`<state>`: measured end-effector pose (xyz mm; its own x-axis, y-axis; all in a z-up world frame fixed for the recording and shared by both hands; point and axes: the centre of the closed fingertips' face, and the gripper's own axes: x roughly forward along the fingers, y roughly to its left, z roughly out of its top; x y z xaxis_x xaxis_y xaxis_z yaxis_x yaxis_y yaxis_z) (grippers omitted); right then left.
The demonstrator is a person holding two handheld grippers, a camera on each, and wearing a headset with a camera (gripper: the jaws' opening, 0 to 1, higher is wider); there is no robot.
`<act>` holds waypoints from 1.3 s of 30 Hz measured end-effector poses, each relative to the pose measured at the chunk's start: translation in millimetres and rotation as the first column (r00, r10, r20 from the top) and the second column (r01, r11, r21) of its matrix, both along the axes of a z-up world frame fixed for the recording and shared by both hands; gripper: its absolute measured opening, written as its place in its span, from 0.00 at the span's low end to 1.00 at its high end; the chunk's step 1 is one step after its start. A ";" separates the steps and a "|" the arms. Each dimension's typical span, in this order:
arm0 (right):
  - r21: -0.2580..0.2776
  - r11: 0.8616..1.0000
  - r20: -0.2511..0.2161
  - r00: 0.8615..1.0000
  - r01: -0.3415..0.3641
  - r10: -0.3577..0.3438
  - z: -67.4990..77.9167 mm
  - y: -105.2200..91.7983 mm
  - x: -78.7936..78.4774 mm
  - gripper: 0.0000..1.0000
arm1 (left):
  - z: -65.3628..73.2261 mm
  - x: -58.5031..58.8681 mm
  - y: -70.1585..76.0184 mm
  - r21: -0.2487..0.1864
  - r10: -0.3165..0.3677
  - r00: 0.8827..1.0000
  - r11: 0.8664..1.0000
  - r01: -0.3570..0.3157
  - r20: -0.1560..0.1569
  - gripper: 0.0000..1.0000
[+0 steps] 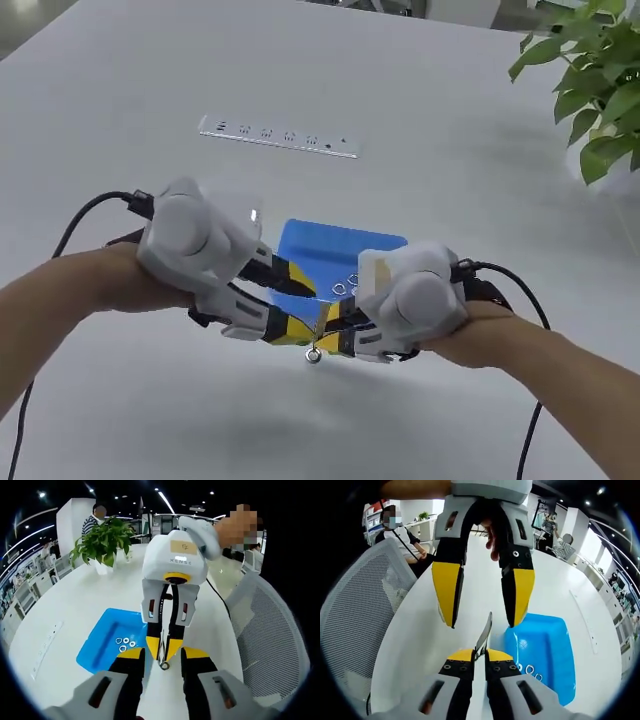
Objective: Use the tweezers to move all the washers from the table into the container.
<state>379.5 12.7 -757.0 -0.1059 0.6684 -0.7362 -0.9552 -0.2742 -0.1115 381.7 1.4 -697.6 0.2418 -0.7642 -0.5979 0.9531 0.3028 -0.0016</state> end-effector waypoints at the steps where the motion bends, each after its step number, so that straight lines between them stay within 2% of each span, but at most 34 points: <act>1: 0.001 1.000 -0.001 1.000 0.000 0.000 1.2 -0.3 -0.3 0.09 | 0.5 -0.3 0.4 -0.009 0.013 1.000 1.000 -0.013 -0.009 0.37; 2: 0.003 1.000 0.000 1.000 0.000 0.000 3.3 -0.5 -0.7 0.09 | 0.5 -0.5 0.9 -0.013 0.025 1.000 1.000 -0.025 -0.019 0.41; 4: 0.008 1.000 0.000 1.000 0.004 -0.004 6.1 -0.8 -0.6 0.09 | 2.2 -1.5 1.9 -0.025 0.032 0.999 0.999 -0.032 -0.014 0.45; 8: 0.010 1.000 -0.003 1.000 0.008 -0.008 10.3 -2.8 -1.0 0.09 | 4.0 -0.9 5.1 -0.051 0.083 0.996 0.995 -0.085 -0.037 0.53; 11: 0.013 1.000 -0.008 1.000 0.016 -0.016 14.4 -4.6 -1.0 0.09 | 4.3 -0.3 8.8 -0.067 0.103 0.994 0.992 -0.105 -0.031 0.58; 17: 0.015 1.000 -0.017 1.000 0.026 -0.025 24.4 -8.8 -1.9 0.09 | 4.4 -4.6 14.7 -0.079 0.160 0.986 0.984 -0.163 -0.047 0.71; 20: 0.015 0.999 -0.020 0.999 0.037 -0.036 30.1 -10.8 -0.2 0.09 | 5.0 -6.8 19.2 -0.096 0.199 0.978 0.974 -0.204 -0.063 0.78; 22: 0.018 0.999 -0.017 0.999 0.038 -0.037 35.1 -11.6 1.0 0.09 | 5.5 -8.5 20.9 -0.102 0.211 0.975 0.971 -0.217 -0.063 0.82; 26: 0.021 0.999 -0.014 0.999 0.045 -0.045 44.3 -13.2 5.7 0.09 | 6.3 -11.9 23.9 -0.108 0.227 0.972 0.967 -0.233 -0.064 0.86; 34: 0.023 0.999 -0.001 0.999 0.036 -0.036 62.9 -14.1 13.8 0.09 | 10.0 -11.1 29.5 -0.131 0.271 0.960 0.952 -0.278 -0.064 0.93; 39: 0.034 0.999 0.009 0.999 0.033 -0.033 72.6 -12.5 23.1 0.09 | 10.0 -12.3 32.2 -0.139 0.289 0.954 0.945 -0.297 -0.076 0.99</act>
<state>402.6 0.1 -684.4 -0.0765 0.6960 -0.7140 -0.9624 -0.2387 -0.1295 369.4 33.5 -687.6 0.4392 -0.7449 -0.5022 0.8195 0.5612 -0.1158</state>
